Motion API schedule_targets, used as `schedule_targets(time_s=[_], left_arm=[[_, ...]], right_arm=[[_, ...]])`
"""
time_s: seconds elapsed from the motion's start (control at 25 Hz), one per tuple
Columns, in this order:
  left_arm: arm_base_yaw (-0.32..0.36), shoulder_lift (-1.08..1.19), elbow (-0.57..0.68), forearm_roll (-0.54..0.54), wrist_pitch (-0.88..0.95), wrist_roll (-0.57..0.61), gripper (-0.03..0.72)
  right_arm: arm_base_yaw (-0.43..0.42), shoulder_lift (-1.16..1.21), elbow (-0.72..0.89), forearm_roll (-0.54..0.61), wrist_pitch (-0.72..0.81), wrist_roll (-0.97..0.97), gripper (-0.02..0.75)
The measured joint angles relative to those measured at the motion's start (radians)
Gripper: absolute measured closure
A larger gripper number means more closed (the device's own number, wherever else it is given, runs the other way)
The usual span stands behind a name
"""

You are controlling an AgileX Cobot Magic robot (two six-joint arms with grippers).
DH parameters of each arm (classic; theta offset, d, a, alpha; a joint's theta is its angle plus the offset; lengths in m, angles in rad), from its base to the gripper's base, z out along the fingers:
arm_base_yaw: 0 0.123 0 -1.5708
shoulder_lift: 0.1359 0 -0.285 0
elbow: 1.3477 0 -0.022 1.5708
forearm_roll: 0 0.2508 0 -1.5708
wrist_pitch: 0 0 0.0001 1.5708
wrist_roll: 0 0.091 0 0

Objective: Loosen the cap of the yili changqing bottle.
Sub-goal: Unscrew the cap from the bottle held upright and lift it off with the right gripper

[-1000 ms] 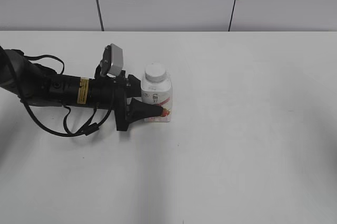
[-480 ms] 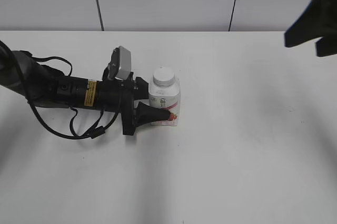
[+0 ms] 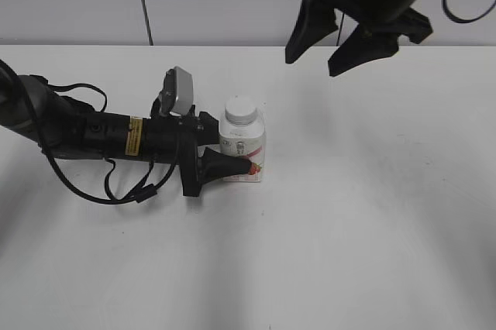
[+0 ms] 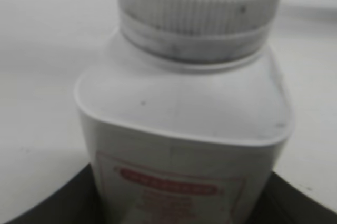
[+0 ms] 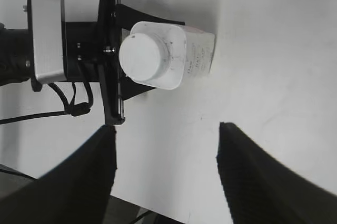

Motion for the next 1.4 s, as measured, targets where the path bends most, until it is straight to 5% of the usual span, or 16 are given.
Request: schedule_targets(time_s=[0.28, 0.76, 1.4], left_arm=[[0.0, 0.0, 0.0, -0.015, 0.008, 0.0, 0.281], [0.0, 0.0, 0.0, -0.028, 0.024, 0.0, 0.282], [0.0, 0.0, 0.0, -0.042, 0.03, -0.001, 0.282]], right_arm=[[0.035, 0.182, -0.232, -0.06, 0.088, 0.08, 0.258], [0.092, 0.37, -0.404, -0.114, 0.172, 0.234, 0.258], [0.115, 0.435, -0.436, -0.098, 0.157, 0.264, 0.258]])
